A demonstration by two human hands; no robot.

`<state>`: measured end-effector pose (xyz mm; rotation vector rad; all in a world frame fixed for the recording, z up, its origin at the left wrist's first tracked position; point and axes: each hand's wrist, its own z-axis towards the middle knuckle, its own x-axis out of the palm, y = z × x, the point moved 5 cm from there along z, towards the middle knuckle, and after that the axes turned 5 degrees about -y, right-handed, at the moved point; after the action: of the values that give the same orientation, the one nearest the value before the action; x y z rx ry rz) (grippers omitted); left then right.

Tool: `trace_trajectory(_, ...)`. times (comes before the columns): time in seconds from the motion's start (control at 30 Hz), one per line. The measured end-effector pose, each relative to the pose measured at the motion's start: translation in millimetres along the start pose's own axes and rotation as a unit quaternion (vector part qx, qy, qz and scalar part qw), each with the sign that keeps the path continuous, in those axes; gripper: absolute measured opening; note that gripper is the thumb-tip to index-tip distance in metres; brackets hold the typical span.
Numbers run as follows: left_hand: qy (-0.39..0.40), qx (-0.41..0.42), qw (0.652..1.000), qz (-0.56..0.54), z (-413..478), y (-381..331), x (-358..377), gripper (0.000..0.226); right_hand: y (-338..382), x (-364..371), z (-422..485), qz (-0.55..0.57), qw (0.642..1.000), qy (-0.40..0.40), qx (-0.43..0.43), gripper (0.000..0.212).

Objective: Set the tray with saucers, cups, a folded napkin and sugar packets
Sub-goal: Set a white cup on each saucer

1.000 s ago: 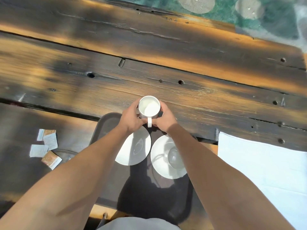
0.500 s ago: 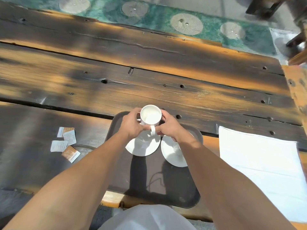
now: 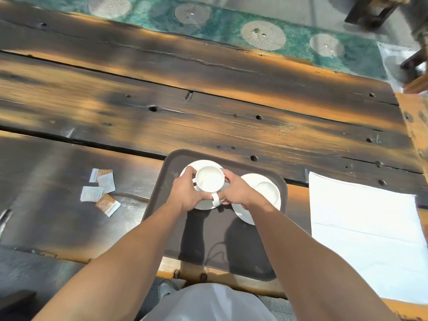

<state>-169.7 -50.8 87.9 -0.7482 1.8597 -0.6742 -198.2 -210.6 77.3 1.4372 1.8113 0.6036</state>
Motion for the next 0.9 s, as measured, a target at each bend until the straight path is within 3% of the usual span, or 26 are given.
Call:
trace_trajectory(0.4,-0.028,-0.092,0.995,-0.005,20.0,21.2,19.3,0.073,-1.7,3.2,39.0,-0.038,0.997,0.053,0.042,0.084)
trace_trajectory(0.6,-0.032,-0.115,0.993,-0.008,26.1,25.6,24.6,0.074,1.0,1.4,50.6,-0.038,0.996,0.075,0.024,0.078)
trace_trajectory(0.9,-0.021,-0.113,0.993,0.014,28.7,21.2,26.7,0.076,2.5,0.8,47.8,-0.078,0.996,0.046,0.013,0.087)
